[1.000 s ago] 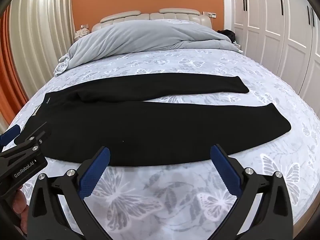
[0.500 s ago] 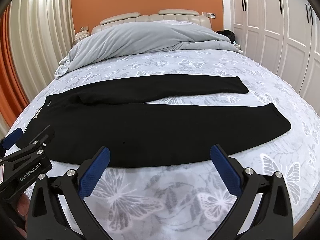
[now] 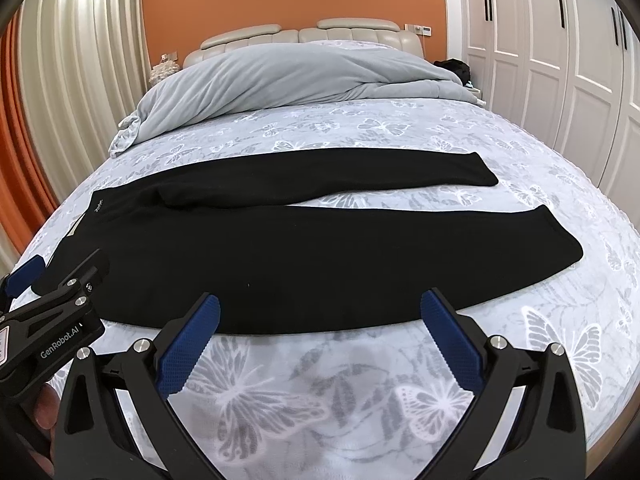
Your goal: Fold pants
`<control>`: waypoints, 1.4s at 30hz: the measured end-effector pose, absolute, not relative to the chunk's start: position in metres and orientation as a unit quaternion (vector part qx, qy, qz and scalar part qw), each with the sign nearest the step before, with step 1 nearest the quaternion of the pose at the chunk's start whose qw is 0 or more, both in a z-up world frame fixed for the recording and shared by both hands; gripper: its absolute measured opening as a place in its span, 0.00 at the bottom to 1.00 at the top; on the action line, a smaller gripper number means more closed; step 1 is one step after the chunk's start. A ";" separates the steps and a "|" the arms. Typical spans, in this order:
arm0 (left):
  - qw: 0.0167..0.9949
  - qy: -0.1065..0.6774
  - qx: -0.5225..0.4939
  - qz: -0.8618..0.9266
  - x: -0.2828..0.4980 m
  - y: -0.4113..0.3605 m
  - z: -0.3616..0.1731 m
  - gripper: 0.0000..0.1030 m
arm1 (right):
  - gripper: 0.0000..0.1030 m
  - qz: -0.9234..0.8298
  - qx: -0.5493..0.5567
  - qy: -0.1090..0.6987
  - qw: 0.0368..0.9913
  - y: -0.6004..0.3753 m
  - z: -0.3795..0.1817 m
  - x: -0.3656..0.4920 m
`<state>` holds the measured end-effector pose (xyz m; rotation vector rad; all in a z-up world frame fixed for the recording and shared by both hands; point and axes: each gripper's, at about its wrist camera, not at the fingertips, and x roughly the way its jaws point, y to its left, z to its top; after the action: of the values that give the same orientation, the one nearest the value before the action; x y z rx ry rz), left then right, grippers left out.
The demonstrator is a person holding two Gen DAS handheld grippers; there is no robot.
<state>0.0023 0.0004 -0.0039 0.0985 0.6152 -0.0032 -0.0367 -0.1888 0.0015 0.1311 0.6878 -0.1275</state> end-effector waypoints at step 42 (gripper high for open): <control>0.952 0.303 0.049 0.000 0.002 0.003 -0.006 0.95 | 0.96 -0.061 0.068 0.338 0.937 -0.189 0.001 -0.037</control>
<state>0.0025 0.0032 -0.0058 0.0987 0.6149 -0.0005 -0.0371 -0.1886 0.0014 0.1386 0.6904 -0.1238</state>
